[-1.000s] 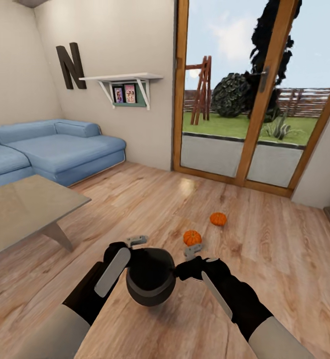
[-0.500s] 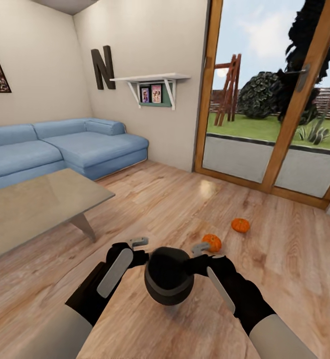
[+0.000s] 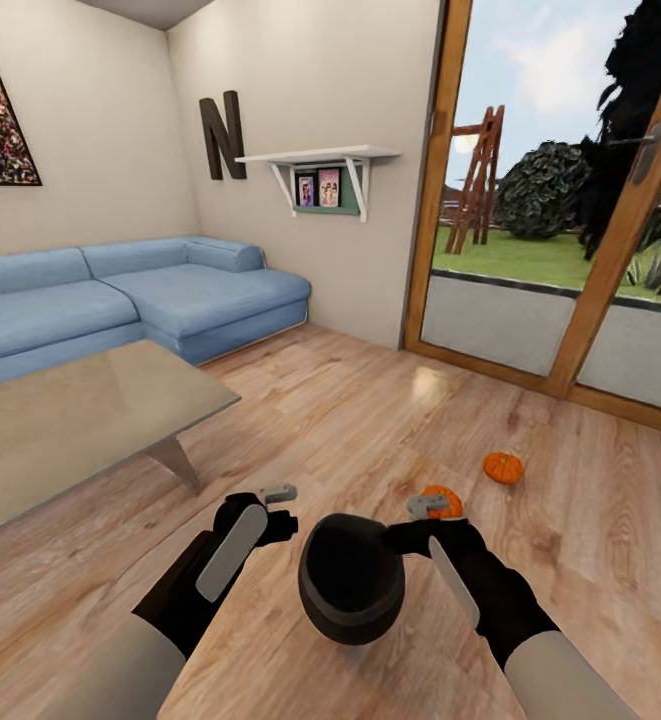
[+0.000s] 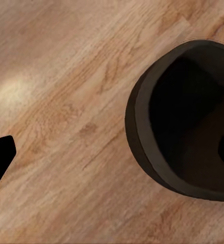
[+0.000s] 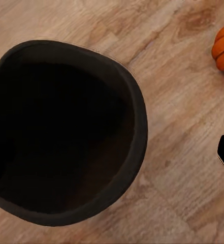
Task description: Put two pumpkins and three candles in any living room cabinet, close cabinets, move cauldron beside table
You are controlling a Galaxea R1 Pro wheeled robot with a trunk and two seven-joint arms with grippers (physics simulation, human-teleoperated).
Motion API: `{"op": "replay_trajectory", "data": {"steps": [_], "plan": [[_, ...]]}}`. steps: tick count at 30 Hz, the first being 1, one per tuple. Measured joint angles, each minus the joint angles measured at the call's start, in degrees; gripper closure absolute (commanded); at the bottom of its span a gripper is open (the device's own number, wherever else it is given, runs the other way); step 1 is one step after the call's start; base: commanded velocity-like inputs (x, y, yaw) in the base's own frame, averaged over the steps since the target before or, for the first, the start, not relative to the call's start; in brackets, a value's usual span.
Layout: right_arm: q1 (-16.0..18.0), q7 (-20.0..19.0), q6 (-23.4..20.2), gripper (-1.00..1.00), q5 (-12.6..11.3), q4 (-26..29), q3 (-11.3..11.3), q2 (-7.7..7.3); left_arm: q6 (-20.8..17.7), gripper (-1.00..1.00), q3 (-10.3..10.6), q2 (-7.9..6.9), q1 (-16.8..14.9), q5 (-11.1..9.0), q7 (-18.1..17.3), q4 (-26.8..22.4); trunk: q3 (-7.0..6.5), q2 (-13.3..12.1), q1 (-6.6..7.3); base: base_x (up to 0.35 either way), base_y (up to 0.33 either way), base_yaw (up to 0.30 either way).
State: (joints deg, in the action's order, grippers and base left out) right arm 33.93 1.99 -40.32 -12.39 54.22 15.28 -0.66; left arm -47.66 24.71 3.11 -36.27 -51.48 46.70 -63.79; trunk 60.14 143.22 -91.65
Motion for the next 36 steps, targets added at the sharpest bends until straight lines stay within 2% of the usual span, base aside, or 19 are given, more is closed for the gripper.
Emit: {"op": "replay_trajectory", "data": {"steps": [3,4,7,13,16,21,26,28,36], "plan": [[0.0,0.0,0.0,-1.0,0.1,-1.7,0.0,0.04,0.1,-1.0,0.0,0.11,0.0,0.0,-1.3,1.1,0.0,0.0,0.0,0.333,-0.072,0.0],[0.0,0.1,0.0,-1.0,0.0,-3.5,0.0,0.33,0.1,-1.0,0.0,0.19,0.0,0.0,-3.0,2.1,0.0,0.0,0.0,0.332,-0.127,0.0],[0.0,0.1,0.0,-1.0,0.1,-4.8,0.1,1.09,0.1,-1.0,0.1,0.26,0.0,0.1,-4.4,3.2,0.0,0.0,0.0,0.33,-0.147,0.0],[0.1,0.1,2.0,-1.0,0.2,-8.0,0.2,2.28,0.7,-1.0,3.5,0.55,0.0,0.0,-5.8,7.0,0.0,0.0,0.0,0.325,-0.164,0.0],[0.1,0.1,2.7,-1.0,0.3,-9.4,0.3,3.16,1.0,-1.0,4.3,0.94,0.0,0.1,-6.9,8.1,0.0,0.0,-0.02,0.186,-0.082,0.0],[0.1,0.1,3.1,-1.0,0.3,-10.8,0.3,4.08,1.7,-1.0,4.7,1.22,0.0,0.1,-8.0,9.3,0.0,0.0,-0.03,0.061,-0.027,0.0],[1.8,1.8,3.6,-1.0,0.5,-16.7,0.3,6.92,1.9,-1.0,4.9,1.29,0.0,0.2,-8.3,12.0,0.0,0.0,-0.03,0.011,-0.005,0.0],[3.5,2.5,5.1,-1.0,0.6,-19.9,0.2,7.91,2.0,-1.0,5.0,0.95,0.0,0.2,-8.3,12.6,0.0,0.0,-0.03,0.003,-0.001,0.0],[4.9,3.0,6.3,-1.0,0.5,-22.0,0.1,8.52,2.0,-1.0,5.0,0.95,0.0,0.1,-8.3,13.0,0.0,0.0,-0.03,0.001,0.0,0.0]]}}
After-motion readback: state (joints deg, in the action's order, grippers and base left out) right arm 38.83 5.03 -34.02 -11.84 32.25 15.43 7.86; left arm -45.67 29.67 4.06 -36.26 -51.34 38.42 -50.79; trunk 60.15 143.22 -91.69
